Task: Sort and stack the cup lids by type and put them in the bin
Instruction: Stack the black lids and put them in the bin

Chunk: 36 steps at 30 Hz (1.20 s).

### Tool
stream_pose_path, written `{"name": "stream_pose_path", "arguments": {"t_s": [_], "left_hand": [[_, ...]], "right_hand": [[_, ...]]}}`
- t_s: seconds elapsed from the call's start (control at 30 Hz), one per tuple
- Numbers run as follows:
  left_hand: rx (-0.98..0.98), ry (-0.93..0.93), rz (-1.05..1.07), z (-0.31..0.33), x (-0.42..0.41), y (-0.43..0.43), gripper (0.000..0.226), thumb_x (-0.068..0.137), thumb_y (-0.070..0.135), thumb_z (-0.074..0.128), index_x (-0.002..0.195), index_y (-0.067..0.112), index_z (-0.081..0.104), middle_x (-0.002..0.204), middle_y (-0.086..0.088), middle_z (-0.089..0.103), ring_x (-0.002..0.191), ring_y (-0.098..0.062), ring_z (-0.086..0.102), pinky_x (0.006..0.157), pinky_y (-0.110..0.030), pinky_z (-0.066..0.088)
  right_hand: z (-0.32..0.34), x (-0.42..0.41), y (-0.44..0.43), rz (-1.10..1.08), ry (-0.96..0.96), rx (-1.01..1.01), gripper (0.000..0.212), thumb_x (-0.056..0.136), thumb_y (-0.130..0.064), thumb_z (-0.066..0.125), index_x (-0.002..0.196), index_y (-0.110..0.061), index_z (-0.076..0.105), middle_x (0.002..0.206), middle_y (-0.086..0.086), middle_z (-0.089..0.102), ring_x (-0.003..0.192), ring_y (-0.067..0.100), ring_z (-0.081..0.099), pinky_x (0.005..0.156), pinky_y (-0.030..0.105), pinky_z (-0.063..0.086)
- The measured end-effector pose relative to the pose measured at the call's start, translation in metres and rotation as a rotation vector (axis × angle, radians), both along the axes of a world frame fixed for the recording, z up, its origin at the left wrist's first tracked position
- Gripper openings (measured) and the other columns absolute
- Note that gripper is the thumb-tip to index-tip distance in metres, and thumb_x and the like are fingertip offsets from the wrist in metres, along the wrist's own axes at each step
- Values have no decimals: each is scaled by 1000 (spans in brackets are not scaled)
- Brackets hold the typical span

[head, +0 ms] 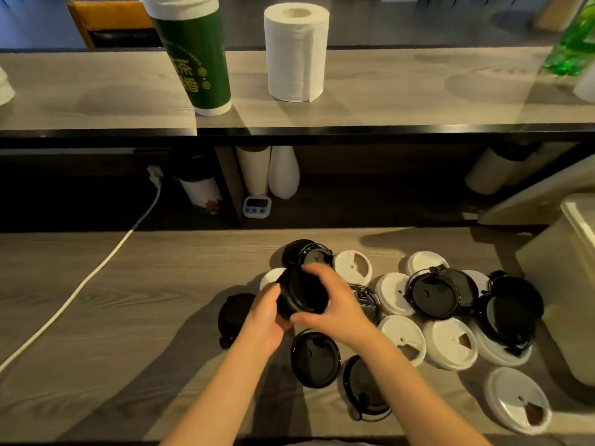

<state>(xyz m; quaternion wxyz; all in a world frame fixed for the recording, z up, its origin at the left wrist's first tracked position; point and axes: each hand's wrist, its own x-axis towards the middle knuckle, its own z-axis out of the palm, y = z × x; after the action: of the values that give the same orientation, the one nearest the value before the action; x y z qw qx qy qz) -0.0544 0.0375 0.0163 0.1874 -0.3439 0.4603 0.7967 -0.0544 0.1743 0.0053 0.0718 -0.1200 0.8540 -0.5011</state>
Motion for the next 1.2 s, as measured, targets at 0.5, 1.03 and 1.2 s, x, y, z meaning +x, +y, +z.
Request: {"name": "stream_pose_path", "arguments": {"t_s": [0.5,1.03,1.2], "left_hand": [[59,28,87,-11,29,-19,24,91,9,43,112,5,54,101,-16,64,90,-25,62,64,-35,49],[57,97,177,-8,50,-29,33,89,0,48,121,8,48,111,-15,60,99,-27,60,71,-37,50],[48,94,131,-3,51,-18,29,90,1,49,118,9,47,107,-14,61,94,-25,61,68,-36,50]], "right_hand": [[2,16,11,-7,-207,-64,69,79,-34,72,139,-25,39,139,-9,45,129,9,41,106,29,37],[-49,10,69,-48,-96,663,86,80,-46,66,149,-27,18,145,7,35,130,31,37,111,51,24],[-30,16,66,-219,-30,225,88,66,-40,83,140,-26,38,126,4,39,119,20,42,105,34,38]]}}
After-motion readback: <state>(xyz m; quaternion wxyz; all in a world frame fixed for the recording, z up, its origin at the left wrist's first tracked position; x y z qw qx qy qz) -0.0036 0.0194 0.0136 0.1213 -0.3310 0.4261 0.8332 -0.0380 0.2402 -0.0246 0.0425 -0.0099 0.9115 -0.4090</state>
